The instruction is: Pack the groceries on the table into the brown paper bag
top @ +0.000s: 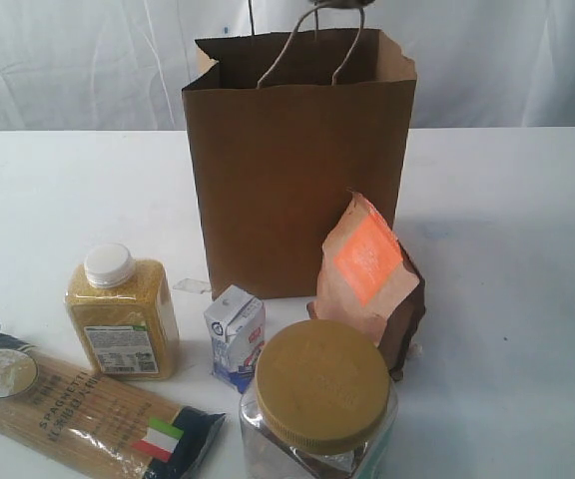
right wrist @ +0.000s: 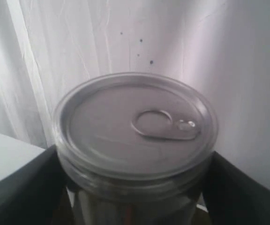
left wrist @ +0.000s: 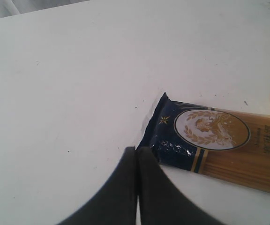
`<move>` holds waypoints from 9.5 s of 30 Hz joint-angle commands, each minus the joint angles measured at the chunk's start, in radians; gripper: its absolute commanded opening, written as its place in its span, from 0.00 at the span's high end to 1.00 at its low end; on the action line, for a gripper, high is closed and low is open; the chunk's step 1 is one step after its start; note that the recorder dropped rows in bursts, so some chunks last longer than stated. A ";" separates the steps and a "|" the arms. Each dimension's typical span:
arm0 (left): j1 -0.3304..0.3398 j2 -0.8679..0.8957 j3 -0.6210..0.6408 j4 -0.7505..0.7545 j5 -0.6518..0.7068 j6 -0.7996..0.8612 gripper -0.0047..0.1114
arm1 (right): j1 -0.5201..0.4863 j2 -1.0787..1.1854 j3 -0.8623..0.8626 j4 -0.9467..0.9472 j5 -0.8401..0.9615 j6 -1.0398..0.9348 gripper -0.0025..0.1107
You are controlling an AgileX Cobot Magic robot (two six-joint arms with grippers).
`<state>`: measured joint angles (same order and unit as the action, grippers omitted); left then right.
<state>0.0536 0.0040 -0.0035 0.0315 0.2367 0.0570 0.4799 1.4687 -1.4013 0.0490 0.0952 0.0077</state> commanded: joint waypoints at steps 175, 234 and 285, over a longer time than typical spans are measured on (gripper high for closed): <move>-0.006 -0.004 0.004 0.002 -0.007 -0.003 0.96 | -0.486 -1.469 1.401 -0.125 0.224 0.095 0.98; -0.006 1.056 -0.475 0.068 -0.611 -0.268 0.96 | -0.486 -1.469 1.401 -0.124 0.224 0.095 0.98; -0.346 1.323 -0.984 -0.645 0.471 1.338 0.86 | -0.486 -1.469 1.401 -0.124 0.224 0.095 0.98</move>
<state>-0.2911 1.3330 -0.9945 -0.6697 0.6662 1.3854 -0.0067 0.0037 0.0013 -0.0733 0.3266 0.1102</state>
